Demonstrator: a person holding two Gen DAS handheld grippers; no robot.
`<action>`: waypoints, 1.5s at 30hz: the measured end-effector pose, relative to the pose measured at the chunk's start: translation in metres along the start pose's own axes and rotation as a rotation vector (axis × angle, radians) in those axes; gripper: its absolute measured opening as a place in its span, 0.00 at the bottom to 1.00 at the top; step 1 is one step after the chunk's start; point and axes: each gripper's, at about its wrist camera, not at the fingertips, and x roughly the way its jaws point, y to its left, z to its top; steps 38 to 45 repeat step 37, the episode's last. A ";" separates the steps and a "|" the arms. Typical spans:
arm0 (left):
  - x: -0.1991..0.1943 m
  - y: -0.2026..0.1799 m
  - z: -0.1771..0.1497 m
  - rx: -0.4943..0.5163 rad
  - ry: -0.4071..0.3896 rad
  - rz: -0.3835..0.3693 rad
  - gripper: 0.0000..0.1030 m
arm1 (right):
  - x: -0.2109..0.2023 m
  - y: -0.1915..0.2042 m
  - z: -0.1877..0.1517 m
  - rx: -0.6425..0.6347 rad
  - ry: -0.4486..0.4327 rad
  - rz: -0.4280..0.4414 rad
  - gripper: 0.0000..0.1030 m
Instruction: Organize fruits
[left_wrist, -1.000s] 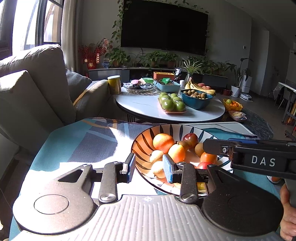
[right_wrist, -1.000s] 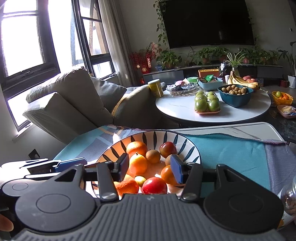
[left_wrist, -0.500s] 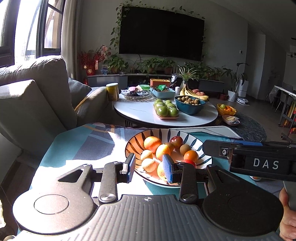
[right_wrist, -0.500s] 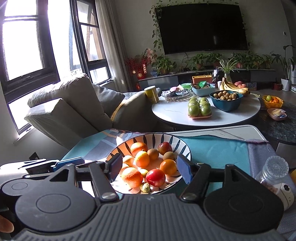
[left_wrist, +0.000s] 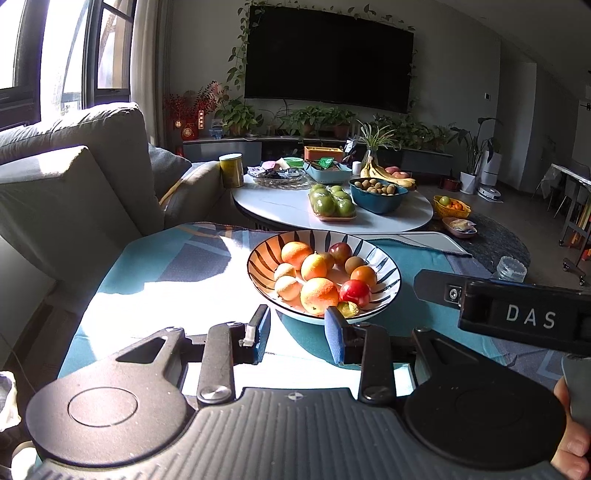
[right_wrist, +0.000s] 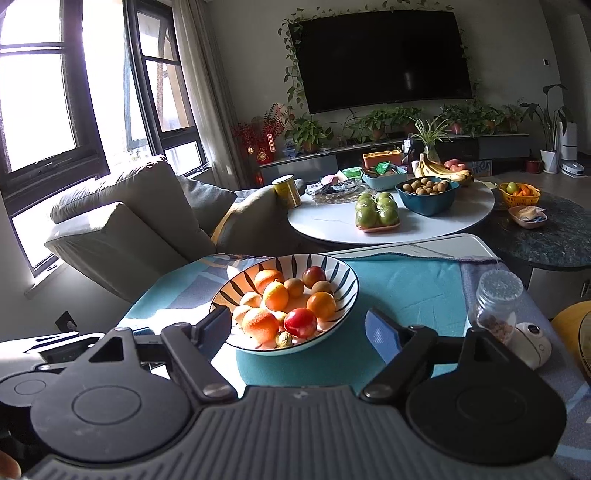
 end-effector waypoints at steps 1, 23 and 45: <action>-0.001 0.001 -0.001 0.000 0.002 0.002 0.30 | -0.002 -0.001 -0.003 0.011 -0.002 -0.005 0.78; -0.016 0.001 -0.008 0.005 -0.005 0.046 0.30 | -0.017 0.009 -0.017 -0.029 -0.032 -0.031 0.78; -0.019 0.003 -0.009 0.000 -0.005 0.043 0.30 | -0.019 0.016 -0.018 -0.039 -0.032 -0.028 0.78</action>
